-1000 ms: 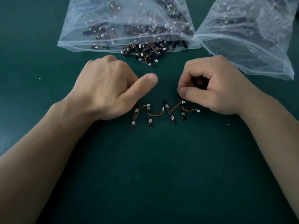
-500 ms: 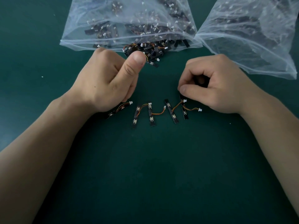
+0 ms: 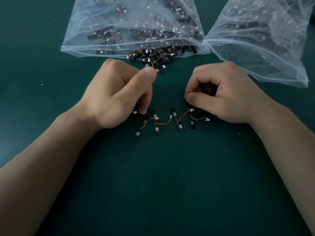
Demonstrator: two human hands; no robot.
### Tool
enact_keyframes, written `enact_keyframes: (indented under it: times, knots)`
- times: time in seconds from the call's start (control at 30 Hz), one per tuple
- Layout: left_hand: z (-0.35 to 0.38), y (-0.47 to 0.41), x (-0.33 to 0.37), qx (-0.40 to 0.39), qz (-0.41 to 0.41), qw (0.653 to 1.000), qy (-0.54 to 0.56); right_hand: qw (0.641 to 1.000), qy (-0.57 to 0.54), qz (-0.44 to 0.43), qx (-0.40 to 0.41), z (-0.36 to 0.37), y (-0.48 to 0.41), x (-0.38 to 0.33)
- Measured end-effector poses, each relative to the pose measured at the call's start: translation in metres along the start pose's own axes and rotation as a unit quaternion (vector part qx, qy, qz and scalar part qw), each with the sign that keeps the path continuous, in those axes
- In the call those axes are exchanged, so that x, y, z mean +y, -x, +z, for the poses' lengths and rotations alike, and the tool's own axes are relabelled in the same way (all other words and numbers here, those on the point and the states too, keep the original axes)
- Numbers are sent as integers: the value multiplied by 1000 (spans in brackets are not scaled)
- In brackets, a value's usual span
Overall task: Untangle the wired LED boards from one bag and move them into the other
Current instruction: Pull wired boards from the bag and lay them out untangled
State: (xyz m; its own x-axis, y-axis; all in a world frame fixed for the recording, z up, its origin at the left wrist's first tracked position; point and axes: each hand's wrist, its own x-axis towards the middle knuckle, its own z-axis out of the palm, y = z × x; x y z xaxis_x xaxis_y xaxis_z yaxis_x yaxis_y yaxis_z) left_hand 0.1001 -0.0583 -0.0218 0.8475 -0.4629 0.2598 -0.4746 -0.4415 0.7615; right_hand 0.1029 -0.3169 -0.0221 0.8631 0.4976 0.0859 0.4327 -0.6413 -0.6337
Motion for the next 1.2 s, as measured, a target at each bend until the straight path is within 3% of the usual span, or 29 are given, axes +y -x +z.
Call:
enact_keyframes:
  times: [0.13,0.47,1.2]
  knots:
    - [-5,-2,-1,-32,6,999,41,1000,-7,0,4,1,-1,1]
    - [-19,0,7,-155,8,984,-92,1000,-3,-5,10,0,1,-1]
    - [-15,5,0,-142,27,982,-121,999,-31,-12,-5,-1,2,5]
